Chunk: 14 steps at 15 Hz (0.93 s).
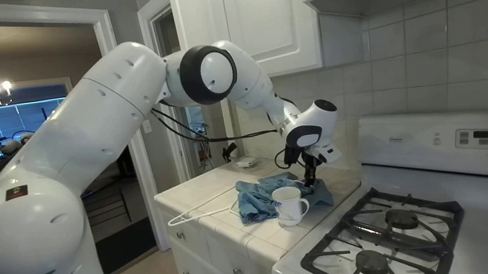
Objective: Put the white spoon in the mug.
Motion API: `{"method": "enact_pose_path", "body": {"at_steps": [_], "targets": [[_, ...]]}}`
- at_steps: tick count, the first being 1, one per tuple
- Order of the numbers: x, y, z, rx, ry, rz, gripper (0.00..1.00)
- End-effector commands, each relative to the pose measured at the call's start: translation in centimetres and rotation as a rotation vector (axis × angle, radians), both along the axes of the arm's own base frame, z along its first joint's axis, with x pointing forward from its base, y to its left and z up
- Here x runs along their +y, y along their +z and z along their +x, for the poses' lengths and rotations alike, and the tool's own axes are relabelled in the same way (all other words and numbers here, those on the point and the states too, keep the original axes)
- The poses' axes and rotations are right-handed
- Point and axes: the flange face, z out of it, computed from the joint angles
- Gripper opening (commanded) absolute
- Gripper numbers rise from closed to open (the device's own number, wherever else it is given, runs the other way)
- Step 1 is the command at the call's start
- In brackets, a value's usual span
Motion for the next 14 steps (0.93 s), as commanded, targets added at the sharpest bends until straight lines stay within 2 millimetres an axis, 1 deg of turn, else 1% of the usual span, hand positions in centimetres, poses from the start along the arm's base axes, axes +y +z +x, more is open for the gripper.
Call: {"method": "enact_pose_path", "body": {"at_steps": [1,3,4,5,7,8,9,10,11,12,13,14], "targets": [[0.8,-0.4,1.3,0.002,-0.005,0.031,0.47],[1.2,-0.6,1.5,0.004,0.001,0.037,0.45],[1.3,-0.7,1.6,0.005,0.005,0.04,0.41],[1.5,-0.7,1.7,0.008,0.008,0.043,0.4],[1.7,-0.9,1.7,0.012,0.01,0.048,0.27],[1.7,-1.0,1.7,0.015,0.011,0.05,0.12],[1.7,-1.0,1.7,0.017,0.009,0.052,0.07],[1.6,-1.0,1.7,0.016,0.007,0.052,0.08],[1.6,-0.9,1.6,0.015,0.006,0.049,0.02],[1.6,-0.7,1.6,0.012,0.005,0.048,0.0],[1.7,-0.4,1.5,0.007,0.006,0.042,0.0],[1.9,0.3,1.3,-0.005,0.008,0.036,0.02]]}}
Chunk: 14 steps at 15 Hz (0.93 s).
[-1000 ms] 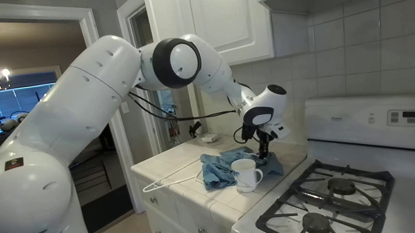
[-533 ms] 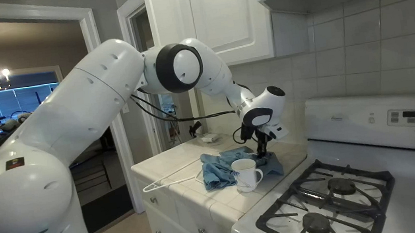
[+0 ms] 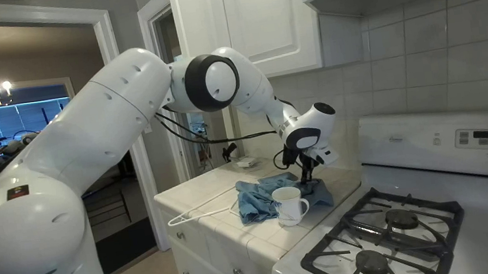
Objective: Put the white spoon in the mug.
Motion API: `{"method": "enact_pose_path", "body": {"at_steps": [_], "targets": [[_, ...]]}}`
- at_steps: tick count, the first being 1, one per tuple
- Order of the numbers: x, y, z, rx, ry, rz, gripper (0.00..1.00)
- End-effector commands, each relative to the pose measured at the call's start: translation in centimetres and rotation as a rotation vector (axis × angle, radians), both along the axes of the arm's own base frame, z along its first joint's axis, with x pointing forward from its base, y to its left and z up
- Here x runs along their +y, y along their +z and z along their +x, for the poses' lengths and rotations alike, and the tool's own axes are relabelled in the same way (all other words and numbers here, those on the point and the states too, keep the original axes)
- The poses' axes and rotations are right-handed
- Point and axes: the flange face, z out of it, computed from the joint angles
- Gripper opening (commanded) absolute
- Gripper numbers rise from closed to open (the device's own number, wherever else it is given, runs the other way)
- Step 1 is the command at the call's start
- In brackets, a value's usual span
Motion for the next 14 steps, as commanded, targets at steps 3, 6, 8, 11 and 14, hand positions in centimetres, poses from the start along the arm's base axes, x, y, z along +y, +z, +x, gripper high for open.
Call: {"method": "enact_pose_path", "body": {"at_steps": [3,6,8,11,14], "targets": [[1.6,3.4,-0.1,-0.075,0.0,-0.013,0.02],[3.2,5.3,-0.8,-0.152,-0.013,-0.071,0.02],[4.3,5.2,-1.8,-0.194,-0.065,-0.08,0.02],[5.9,4.7,-3.6,-0.256,-0.172,-0.08,0.02],[7.4,6.0,-5.7,-0.318,-0.227,-0.101,0.02]]}}
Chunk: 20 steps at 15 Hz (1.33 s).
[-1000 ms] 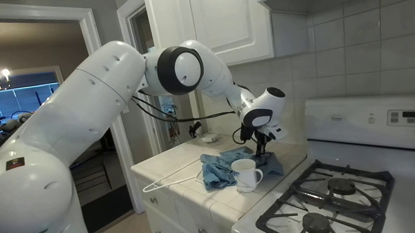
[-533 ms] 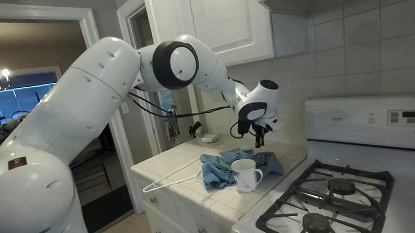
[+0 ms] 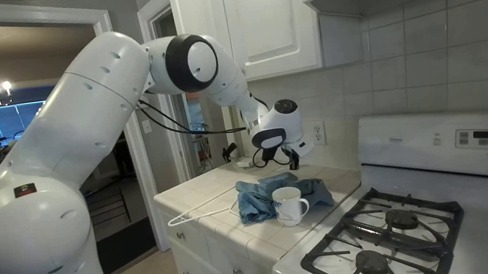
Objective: Put the white spoon in the mug.
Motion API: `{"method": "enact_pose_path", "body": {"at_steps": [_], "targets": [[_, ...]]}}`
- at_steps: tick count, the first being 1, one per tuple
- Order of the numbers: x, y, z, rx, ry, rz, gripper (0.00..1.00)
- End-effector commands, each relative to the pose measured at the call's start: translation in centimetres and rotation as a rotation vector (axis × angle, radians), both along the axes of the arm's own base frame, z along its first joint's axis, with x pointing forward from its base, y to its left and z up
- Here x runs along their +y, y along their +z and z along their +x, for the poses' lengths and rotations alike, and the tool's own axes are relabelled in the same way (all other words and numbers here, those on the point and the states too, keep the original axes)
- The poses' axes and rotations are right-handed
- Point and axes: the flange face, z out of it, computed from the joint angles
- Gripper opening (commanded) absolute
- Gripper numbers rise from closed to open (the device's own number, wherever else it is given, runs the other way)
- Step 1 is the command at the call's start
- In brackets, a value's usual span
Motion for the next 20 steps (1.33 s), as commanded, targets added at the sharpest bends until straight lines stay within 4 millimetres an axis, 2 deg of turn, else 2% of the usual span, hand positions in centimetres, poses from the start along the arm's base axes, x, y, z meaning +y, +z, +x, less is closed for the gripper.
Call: {"method": "enact_pose_path", "body": {"at_steps": [1,4,8,10,13,15,17,20], "targets": [[1.6,2.7,-3.5,-0.058,-0.047,-0.03,0.02],[2.2,5.5,-6.4,-0.065,-0.062,-0.082,0.02],[1.6,7.5,-11.5,-0.018,-0.096,-0.144,0.02],[1.0,7.8,-14.1,0.001,-0.137,-0.187,0.02],[-1.0,6.1,-17.2,0.051,-0.183,-0.281,0.02],[-2.3,5.1,-17.7,0.073,-0.211,-0.341,0.02],[-3.4,5.3,-17.3,0.075,-0.238,-0.404,0.02],[-3.1,8.1,-16.6,0.031,-0.254,-0.462,0.02]]}}
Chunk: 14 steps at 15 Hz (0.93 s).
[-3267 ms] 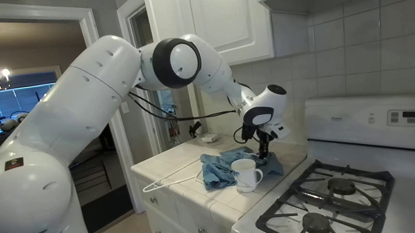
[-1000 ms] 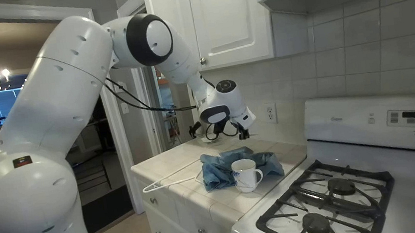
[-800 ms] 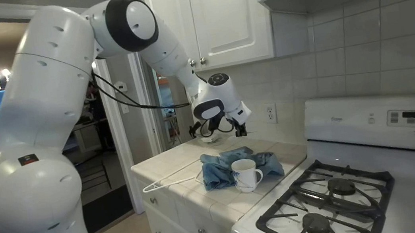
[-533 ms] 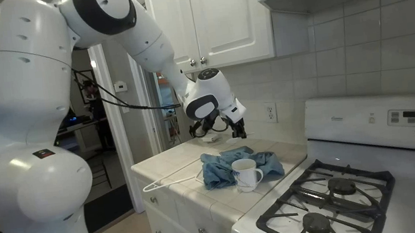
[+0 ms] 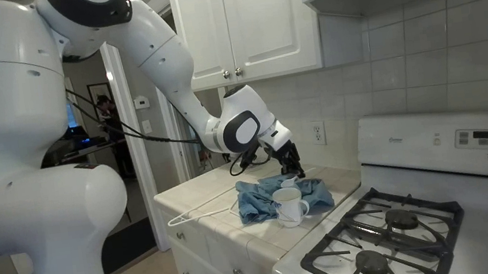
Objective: Put the white spoon in the mug.
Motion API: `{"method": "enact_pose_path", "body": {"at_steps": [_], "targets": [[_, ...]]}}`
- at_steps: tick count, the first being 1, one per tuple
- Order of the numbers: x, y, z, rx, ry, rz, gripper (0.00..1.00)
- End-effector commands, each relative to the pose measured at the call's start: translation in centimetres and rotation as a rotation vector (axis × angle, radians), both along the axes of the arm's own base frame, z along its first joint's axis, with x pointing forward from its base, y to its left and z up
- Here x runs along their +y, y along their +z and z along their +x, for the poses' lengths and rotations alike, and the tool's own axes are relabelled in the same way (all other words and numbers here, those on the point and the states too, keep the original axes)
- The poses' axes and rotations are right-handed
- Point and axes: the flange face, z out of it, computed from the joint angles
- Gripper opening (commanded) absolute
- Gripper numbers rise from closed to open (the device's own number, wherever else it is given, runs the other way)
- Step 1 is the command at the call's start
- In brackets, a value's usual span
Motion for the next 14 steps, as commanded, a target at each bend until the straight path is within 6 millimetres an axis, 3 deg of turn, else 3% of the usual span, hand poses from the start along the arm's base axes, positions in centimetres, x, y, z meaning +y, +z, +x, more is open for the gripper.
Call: {"method": "enact_pose_path", "body": {"at_steps": [1,8,12,14], "targets": [[1.2,3.0,0.7,-0.048,-0.007,-0.062,0.02],[5.1,7.4,0.2,0.061,-0.034,-0.11,0.02],[5.8,9.3,-1.8,0.166,-0.113,-0.15,0.02],[5.4,9.1,-2.8,0.228,-0.159,-0.171,0.02]]}}
